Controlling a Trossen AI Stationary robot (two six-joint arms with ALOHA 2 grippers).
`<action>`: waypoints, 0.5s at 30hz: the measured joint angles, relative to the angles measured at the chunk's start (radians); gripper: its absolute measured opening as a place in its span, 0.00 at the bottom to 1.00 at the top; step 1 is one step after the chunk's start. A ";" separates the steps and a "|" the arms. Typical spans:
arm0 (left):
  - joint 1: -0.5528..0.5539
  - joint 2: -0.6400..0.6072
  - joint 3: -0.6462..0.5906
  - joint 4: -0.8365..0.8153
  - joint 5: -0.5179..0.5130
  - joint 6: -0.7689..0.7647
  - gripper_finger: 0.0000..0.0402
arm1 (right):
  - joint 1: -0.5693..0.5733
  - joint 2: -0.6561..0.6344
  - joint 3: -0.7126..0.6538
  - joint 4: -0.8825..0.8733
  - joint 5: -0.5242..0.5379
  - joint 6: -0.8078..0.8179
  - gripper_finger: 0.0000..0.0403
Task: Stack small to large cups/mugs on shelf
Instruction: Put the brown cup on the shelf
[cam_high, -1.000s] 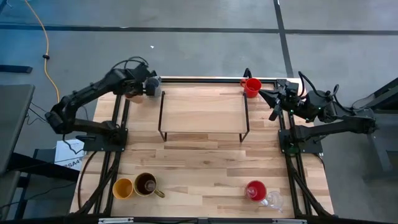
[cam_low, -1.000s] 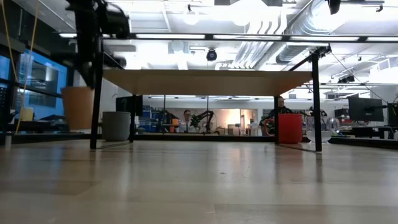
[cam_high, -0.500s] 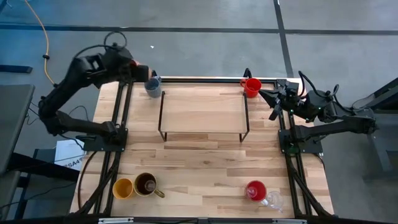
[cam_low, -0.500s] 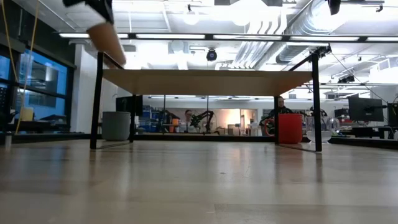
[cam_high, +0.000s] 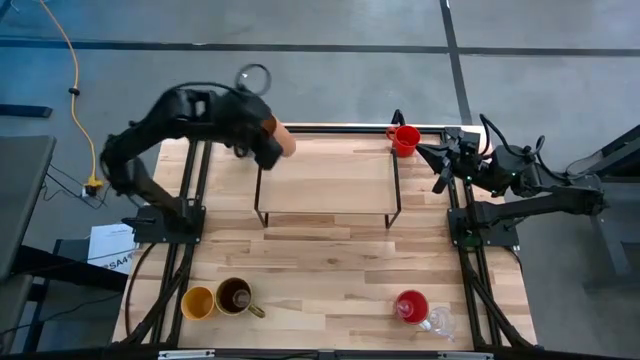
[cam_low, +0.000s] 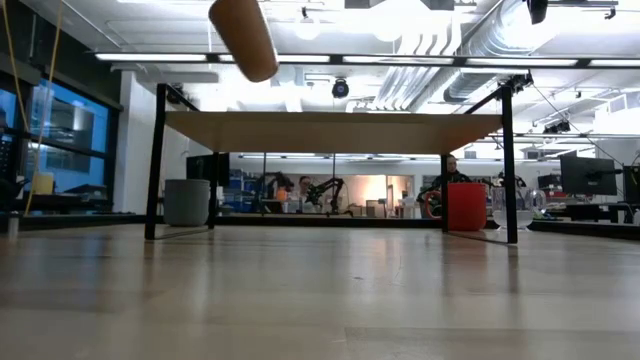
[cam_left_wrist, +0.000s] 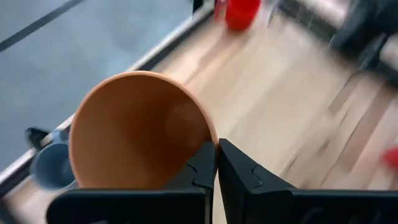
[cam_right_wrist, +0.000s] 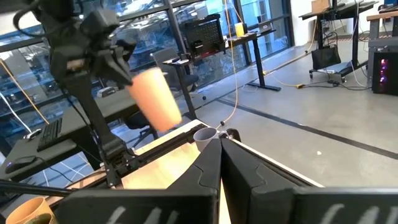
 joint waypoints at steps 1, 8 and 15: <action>-0.010 0.032 0.032 -0.050 -0.002 0.010 0.00 | 0.000 0.000 0.000 0.000 0.000 0.005 0.00; -0.040 0.128 0.069 -0.063 -0.067 0.099 0.00 | 0.000 0.000 0.000 0.000 0.000 0.026 0.00; -0.019 0.163 -0.019 -0.068 -0.031 0.105 0.00 | 0.000 0.000 0.000 -0.007 0.000 0.050 0.00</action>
